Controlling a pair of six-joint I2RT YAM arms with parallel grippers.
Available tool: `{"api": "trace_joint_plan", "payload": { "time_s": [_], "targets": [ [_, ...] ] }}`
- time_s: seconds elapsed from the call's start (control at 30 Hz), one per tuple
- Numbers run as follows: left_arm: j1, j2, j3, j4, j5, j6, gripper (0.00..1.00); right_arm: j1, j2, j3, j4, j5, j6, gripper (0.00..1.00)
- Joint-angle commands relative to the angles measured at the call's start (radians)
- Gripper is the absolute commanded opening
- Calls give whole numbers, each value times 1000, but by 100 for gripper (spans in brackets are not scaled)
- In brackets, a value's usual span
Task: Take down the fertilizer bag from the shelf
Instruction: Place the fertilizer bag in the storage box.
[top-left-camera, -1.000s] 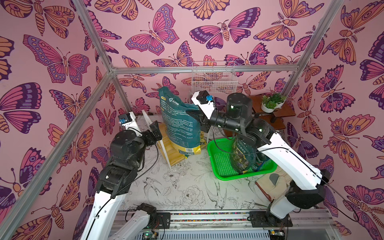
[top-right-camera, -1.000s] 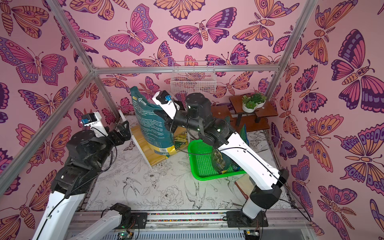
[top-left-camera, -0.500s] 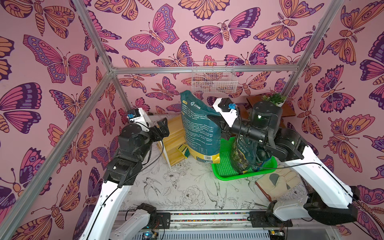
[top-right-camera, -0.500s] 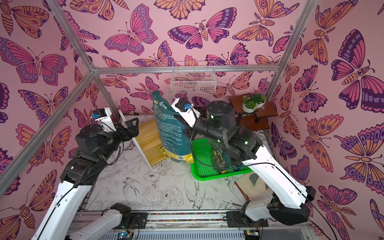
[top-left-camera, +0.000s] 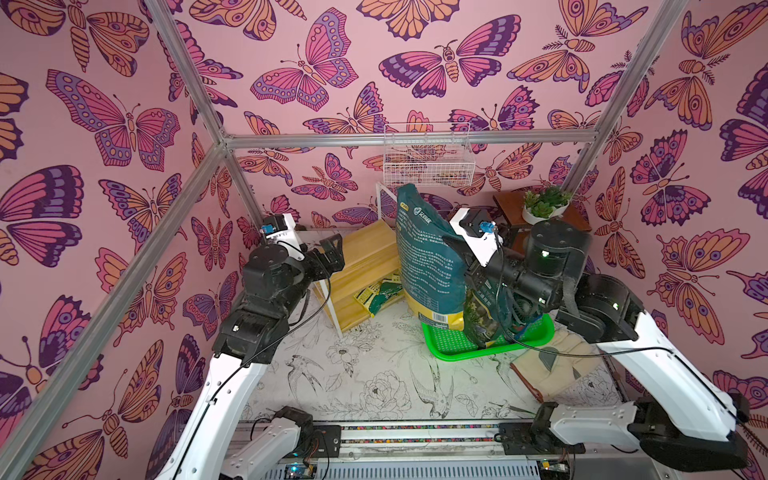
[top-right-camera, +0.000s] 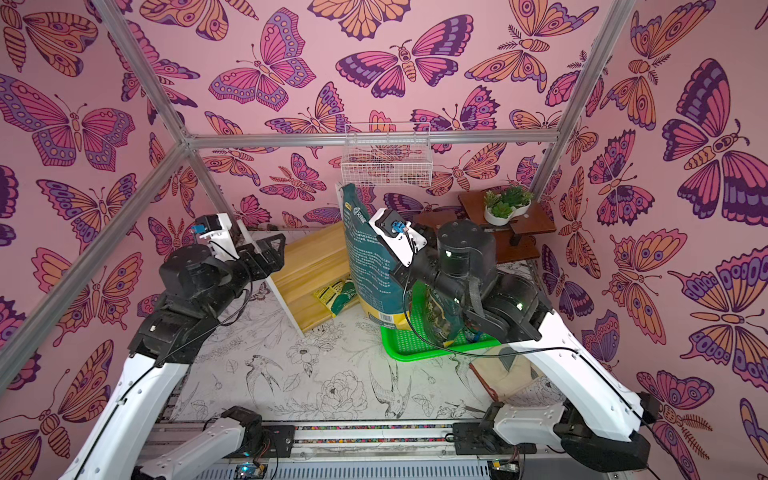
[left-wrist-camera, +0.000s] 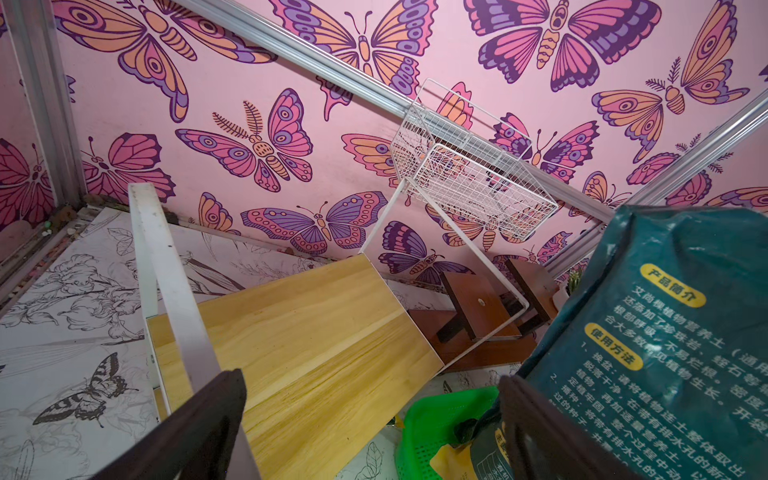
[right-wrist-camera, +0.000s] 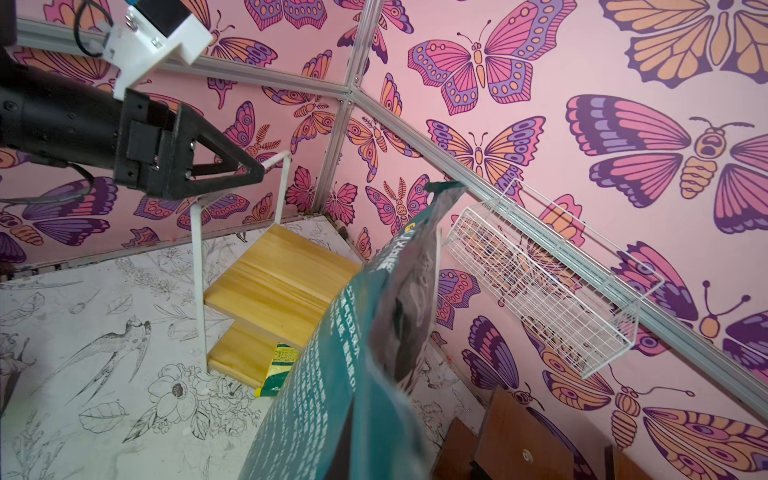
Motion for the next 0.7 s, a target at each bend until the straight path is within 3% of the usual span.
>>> {"api": "trace_joint_plan", "payload": {
  "time_s": [0.0,0.4,0.67],
  "targets": [
    [-12,10,-11,36,28,-13,100,4,-60,20,200,88,-15,0],
    [-79,73,11,37,21,4,100,-34,-74,-93,210,192,-16,0],
    [-101,71,-2,38,-3,15,100,-208,-91,-195,252,70,119,0]
  ]
}}
